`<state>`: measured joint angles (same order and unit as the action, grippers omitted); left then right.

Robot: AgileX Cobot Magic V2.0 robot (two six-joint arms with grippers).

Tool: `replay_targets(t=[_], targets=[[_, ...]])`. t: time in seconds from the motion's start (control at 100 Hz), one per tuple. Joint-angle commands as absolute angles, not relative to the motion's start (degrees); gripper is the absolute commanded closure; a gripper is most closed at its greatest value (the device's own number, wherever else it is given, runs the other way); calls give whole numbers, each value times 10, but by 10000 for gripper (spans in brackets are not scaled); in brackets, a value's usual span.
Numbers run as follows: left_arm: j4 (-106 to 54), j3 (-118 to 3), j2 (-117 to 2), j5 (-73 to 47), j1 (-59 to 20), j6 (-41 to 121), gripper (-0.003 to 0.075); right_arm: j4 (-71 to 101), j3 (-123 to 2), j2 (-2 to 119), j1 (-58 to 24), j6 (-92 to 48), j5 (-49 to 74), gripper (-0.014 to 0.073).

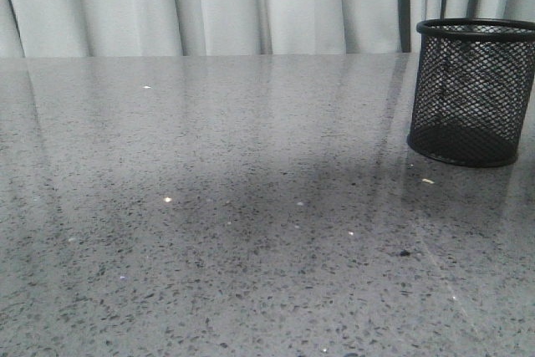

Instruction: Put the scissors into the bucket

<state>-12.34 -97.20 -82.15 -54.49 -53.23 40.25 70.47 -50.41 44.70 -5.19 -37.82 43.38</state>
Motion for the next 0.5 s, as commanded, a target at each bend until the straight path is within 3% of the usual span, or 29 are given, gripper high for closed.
replay_targets(t=[0.0,0.08,0.13,0.2,0.32,0.33,0.4,0.49], targets=[[-133,-991,-801,-499,-545,403,733,742,-523,457,-51,-387,418,54],[-133,-991,-801,-499,-549,403,733,758,-523,471,-51,-388,423,68],[-133,-991,-801,-499,-550,403,733,770,-523,479,-51,-389,430,126],[-133,-991,-801,-499,-550,403,733,787,-523,493,-51,-389,447,280],[-133,-991,-801,-499,-550,402,715,808,-523,507,-51,-411,477,671],[-133,-991,-801,-499,-550,402,710,811,-523,507,-51,-414,477,665],[-133,-991,-801,-503,-550,402,608,817,-523,508,-51,-426,477,657],[-133,-991,-797,-505,-550,400,384,818,-523,508,-51,-426,468,657]])
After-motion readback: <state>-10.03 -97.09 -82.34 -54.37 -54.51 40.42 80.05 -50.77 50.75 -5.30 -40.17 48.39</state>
